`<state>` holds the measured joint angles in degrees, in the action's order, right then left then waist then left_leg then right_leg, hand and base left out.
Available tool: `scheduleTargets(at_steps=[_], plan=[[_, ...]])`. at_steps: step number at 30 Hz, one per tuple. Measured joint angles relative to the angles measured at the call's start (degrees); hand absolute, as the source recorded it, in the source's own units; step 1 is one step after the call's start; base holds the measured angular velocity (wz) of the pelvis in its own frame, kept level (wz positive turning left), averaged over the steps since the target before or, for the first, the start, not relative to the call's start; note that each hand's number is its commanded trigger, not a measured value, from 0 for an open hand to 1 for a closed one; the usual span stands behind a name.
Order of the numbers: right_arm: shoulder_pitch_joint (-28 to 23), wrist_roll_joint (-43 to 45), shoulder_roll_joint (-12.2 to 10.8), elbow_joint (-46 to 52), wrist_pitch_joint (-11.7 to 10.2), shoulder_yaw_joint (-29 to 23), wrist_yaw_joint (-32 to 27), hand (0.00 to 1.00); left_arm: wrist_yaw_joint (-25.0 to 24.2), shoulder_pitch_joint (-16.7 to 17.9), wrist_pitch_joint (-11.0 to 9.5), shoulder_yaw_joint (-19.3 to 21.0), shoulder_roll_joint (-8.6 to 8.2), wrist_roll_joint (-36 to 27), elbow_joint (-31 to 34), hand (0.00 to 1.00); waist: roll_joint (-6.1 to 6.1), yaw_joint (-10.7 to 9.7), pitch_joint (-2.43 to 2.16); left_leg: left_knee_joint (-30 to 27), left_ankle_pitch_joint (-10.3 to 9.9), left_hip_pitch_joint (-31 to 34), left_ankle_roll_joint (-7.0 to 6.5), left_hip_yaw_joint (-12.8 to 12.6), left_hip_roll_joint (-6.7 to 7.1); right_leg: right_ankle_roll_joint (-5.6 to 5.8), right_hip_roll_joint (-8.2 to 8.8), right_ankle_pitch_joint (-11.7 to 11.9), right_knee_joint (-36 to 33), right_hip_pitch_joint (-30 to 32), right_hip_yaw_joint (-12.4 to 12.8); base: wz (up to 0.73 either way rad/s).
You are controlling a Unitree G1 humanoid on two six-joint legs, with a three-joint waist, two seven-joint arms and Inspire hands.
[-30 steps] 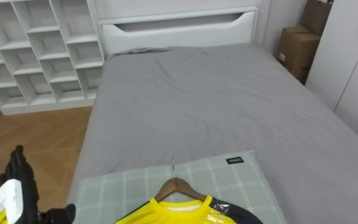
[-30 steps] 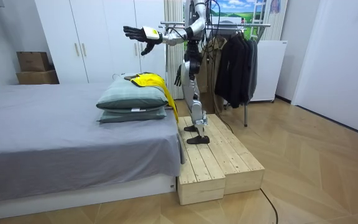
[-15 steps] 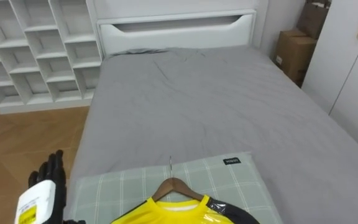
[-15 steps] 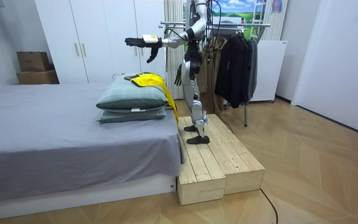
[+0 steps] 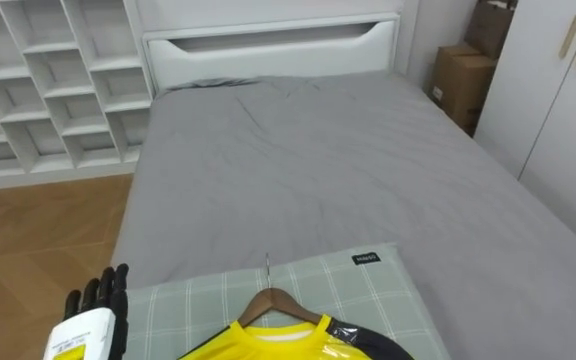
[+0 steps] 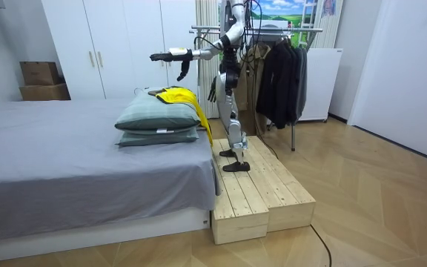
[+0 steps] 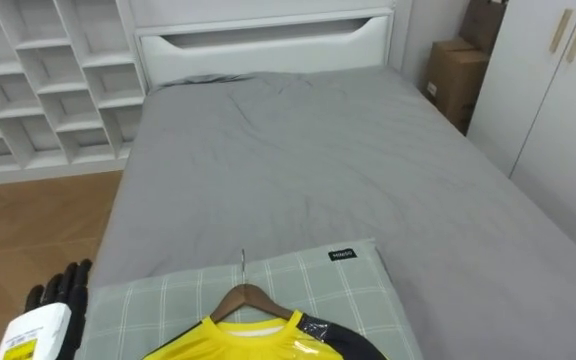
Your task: Hang clothes
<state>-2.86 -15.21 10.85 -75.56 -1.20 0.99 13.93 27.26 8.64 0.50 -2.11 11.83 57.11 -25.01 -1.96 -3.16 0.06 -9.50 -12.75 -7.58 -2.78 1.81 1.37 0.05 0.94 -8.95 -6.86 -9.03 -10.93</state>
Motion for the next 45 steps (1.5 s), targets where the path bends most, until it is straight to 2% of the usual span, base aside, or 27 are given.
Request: scheduleTargets(at_steps=[3, 7, 12, 15, 19, 29, 36, 40, 45], plan=[[0.0, 0.0, 0.0, 0.0, 0.0, 0.0, 0.0, 0.00, 0.0, 0.0, 0.8, -1.5, -0.02, 0.1, 0.0, 0.00, 0.07, 0.0, -0.02, 0.0, 0.0, 0.0, 0.00, -0.1, 0.00, 0.00, -0.01, 0.0, 0.0, 0.1, 0.0, 0.00], [0.0, 0.0, 0.0, 0.1, 0.0, 0.1, -0.1, 0.00, 0.0, 0.0, 1.0, -2.8, -0.09, 3.3, 0.1, 0.00, 0.05, -0.1, -0.04, -0.1, 0.0, 0.0, 0.00, -0.3, -0.03, 0.00, -0.02, 0.0, 0.0, 0.2, 0.2, 0.00], [0.0, 0.0, 0.0, 0.5, 0.0, 0.5, -0.5, 0.00, 0.0, -0.1, 1.6, -3.8, -0.11, 3.7, -0.3, 0.00, 0.01, -0.2, -0.07, -0.1, 0.0, -0.1, 0.00, -0.8, -0.09, 0.00, -0.05, 0.0, 0.0, 0.3, 0.7, -0.03], [0.1, -0.1, 0.0, 0.6, 0.0, 0.6, -0.7, 0.00, 0.1, -0.1, 2.0, -3.8, -0.11, 3.7, -2.4, 0.00, -0.16, -1.0, -0.05, -0.2, 0.0, -0.3, 0.00, -0.9, -0.12, 0.00, -0.04, 0.0, 0.0, 0.1, 0.9, -0.05], [0.2, -0.2, 0.0, 0.7, 0.0, 1.1, -0.7, 0.00, 0.0, -0.3, 2.0, -3.9, -0.19, 3.7, -5.4, 0.00, -0.35, -1.7, 0.03, 0.0, 0.0, -0.7, 0.00, -1.5, -0.55, 0.00, -0.10, 0.0, 0.0, 0.0, 1.4, -0.07], [0.2, 0.0, 0.1, 1.8, -0.1, 1.1, -1.2, 0.00, 0.0, -0.9, 1.9, -5.0, -0.20, 3.7, -6.2, 0.00, -0.49, -3.2, 0.15, 0.3, 0.0, 0.5, 0.01, -1.6, -0.53, -0.04, -0.31, 0.0, -0.1, 1.5, 2.3, -0.02], [0.5, 0.1, 0.1, 2.0, -0.1, 1.1, -1.2, 0.00, 0.0, -2.6, 1.9, -6.1, -1.69, 3.6, -8.4, 0.00, -0.71, -3.7, 0.01, 0.2, 0.0, 1.9, 0.01, -1.6, -0.55, -0.07, -0.29, 0.0, -0.2, 2.7, 2.3, 0.00], [0.9, 0.1, 0.0, 2.0, -0.1, 1.1, -1.3, 0.00, -0.2, -2.6, 2.0, -6.1, -1.86, 3.4, -8.4, 0.00, -0.71, -4.5, 0.03, -0.1, 0.1, 2.3, 0.09, -1.7, -0.54, -0.10, -0.35, 0.1, -0.9, 3.6, 2.4, 0.00], [1.1, 0.0, 0.0, 1.9, -0.1, 1.1, -1.3, 0.00, -0.3, -2.7, 1.9, -6.1, -1.99, 3.1, -8.4, 0.00, -0.61, -4.7, 0.08, -0.2, 0.1, 2.3, 0.09, -1.7, -0.60, -0.10, -0.27, 0.1, -0.9, 3.6, 2.6, 0.00]])
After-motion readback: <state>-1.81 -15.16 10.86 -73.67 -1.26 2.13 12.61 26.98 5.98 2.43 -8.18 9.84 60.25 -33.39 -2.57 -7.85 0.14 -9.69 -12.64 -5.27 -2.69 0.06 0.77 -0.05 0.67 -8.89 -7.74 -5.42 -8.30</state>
